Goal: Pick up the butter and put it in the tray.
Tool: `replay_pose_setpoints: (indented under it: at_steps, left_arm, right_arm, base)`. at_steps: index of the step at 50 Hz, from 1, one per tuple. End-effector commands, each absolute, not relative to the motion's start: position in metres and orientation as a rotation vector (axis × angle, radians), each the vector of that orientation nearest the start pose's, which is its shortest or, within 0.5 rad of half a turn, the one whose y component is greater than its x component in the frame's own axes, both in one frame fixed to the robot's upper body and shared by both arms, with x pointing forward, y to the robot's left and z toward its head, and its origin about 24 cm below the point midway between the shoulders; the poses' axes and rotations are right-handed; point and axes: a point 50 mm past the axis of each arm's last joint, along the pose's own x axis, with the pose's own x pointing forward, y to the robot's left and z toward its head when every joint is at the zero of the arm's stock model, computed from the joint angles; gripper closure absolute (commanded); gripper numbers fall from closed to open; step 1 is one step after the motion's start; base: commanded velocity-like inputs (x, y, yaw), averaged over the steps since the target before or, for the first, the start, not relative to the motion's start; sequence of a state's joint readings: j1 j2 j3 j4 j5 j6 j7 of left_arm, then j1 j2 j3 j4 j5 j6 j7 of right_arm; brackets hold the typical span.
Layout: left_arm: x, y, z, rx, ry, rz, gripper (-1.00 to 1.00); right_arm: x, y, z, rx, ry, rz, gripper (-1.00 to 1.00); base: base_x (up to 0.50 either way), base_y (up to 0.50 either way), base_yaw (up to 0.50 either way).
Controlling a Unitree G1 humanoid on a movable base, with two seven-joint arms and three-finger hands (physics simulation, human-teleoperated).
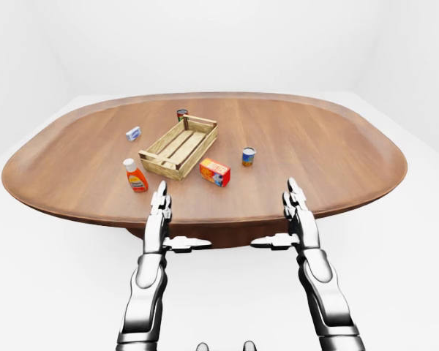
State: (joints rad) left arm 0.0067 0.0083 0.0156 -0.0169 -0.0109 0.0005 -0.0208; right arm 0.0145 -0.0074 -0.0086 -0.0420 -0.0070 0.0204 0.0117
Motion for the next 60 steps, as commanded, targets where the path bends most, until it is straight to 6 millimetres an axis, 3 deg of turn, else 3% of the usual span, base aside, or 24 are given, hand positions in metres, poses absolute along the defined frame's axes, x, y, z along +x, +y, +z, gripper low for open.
replay_pose_setpoints:
  at_steps: [1, 26, 42, 52, 60]
  left_arm:
    - [0.248, 0.163, 0.053, -0.009, -0.040, -0.010, -1.00]
    - [0.229, 0.174, 0.099, -0.030, -0.200, -0.007, -1.00]
    - [0.200, 0.184, 0.146, -0.050, -0.418, 0.011, -1.00]
    - [0.191, 0.185, 0.156, -0.049, -0.465, 0.011, -1.00]
    - [0.192, 0.188, 0.160, -0.049, -0.484, 0.022, -1.00]
  right_arm:
    - [0.243, -0.159, 0.060, -0.050, -0.033, -0.010, -1.00]
    - [0.214, -0.148, 0.114, -0.094, -0.261, 0.008, -1.00]
    - [0.180, -0.143, 0.162, -0.131, -0.476, 0.003, -1.00]
    - [0.176, -0.141, 0.168, -0.177, -0.501, 0.000, -1.00]
    - [0.176, -0.140, 0.167, -0.174, -0.496, 0.005, -1.00]
  base:
    - [0.00, 0.00, 0.00]
    - [0.00, 0.00, 0.00]
    - [0.00, 0.00, 0.00]
    - [0.00, 0.00, 0.00]
    - [0.00, 0.50, 0.00]
